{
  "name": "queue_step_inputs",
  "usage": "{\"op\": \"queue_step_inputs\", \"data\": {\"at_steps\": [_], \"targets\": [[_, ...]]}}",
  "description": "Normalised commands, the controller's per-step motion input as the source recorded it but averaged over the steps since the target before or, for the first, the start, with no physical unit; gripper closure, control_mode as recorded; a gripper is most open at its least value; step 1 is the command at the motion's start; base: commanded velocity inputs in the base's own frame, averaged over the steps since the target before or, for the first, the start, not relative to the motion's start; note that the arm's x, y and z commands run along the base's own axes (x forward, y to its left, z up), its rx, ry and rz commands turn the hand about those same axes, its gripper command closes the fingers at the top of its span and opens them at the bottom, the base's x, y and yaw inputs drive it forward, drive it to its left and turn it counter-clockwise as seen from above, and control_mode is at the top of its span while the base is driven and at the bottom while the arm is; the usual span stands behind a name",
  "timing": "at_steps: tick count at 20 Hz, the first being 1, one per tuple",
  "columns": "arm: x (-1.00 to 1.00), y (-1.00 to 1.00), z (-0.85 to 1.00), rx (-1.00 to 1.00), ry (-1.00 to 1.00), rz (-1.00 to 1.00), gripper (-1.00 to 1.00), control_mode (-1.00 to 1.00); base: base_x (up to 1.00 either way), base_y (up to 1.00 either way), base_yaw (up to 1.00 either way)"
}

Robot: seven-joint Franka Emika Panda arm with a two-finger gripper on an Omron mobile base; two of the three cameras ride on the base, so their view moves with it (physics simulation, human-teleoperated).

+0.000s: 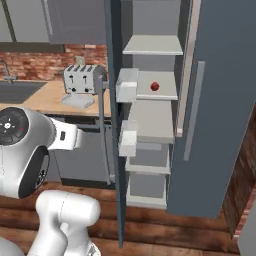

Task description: Take the bell pepper and lemon out of the freezer and place them in the tupperware container on the counter. Then put the tupperware containing the vegetables back in the freezer.

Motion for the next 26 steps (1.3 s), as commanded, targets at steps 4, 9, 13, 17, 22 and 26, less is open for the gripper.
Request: {"op": "queue_step_inputs", "data": {"at_steps": [4, 9, 13, 17, 22, 26], "targets": [[0.0, 0.0, 0.0, 0.0, 0.0, 0.0, 1.0, 1.0, 0.0, 1.0, -0.04], [0.0, 0.0, 0.0, 0.0, 0.0, 0.0, 1.0, 1.0, 0.11, 1.0, -0.05], [0.0, 0.0, 0.0, 0.0, 0.0, 0.0, 1.0, 1.0, 0.68, 0.65, -0.05], [0.0, 0.0, 0.0, 0.0, 0.0, 0.0, 1.0, 1.0, 0.96, 0.36, -0.07], [0.0, 0.0, 0.0, 0.0, 0.0, 0.0, 1.0, 1.0, 0.99, 0.18, -0.09], [0.0, 0.0, 0.0, 0.0, 0.0, 0.0, 1.0, 1.0, 0.83, 0.19, -0.09]]}}
